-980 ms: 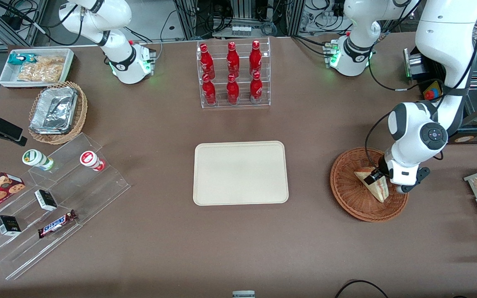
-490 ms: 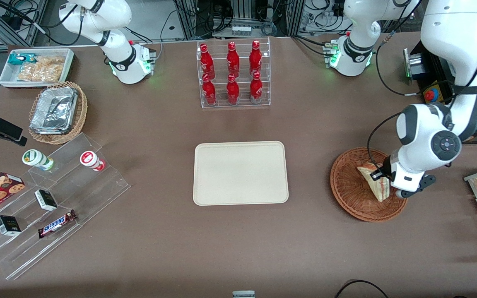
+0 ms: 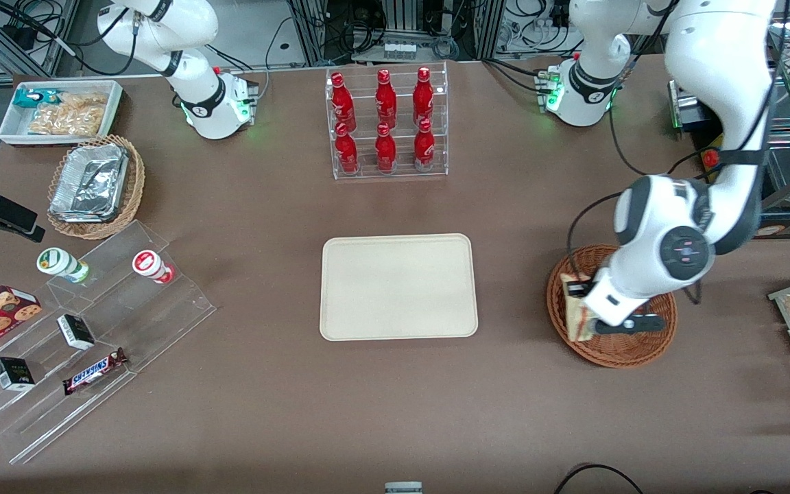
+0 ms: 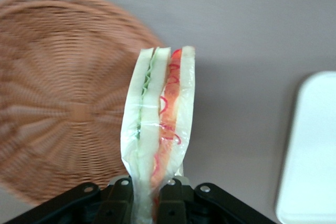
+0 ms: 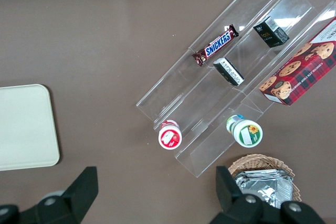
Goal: Place sandwich from basket to tray
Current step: 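Lift the sandwich and carry it toward the cream tray, then lower the sandwich onto the tray and open the left gripper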
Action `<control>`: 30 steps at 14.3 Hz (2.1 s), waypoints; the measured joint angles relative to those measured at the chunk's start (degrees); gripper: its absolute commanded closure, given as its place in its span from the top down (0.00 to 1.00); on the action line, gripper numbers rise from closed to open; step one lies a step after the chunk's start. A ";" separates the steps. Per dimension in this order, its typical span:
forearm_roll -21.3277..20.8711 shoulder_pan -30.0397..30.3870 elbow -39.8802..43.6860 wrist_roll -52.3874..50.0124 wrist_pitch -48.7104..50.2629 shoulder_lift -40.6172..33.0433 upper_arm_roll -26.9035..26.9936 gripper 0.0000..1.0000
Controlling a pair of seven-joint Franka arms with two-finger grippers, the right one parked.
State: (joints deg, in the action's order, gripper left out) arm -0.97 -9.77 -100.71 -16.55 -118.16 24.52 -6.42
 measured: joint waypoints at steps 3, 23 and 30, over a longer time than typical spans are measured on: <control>0.01 -7.68 3.55 -7.98 0.00 3.71 -0.27 0.00; 0.48 -26.78 24.63 -32.75 -1.53 22.95 -3.96 1.00; 0.36 -26.54 26.78 -32.72 0.54 20.35 -3.49 1.00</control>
State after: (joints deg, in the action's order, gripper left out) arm -0.61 -36.31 -73.93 -49.27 -117.62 44.87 -9.91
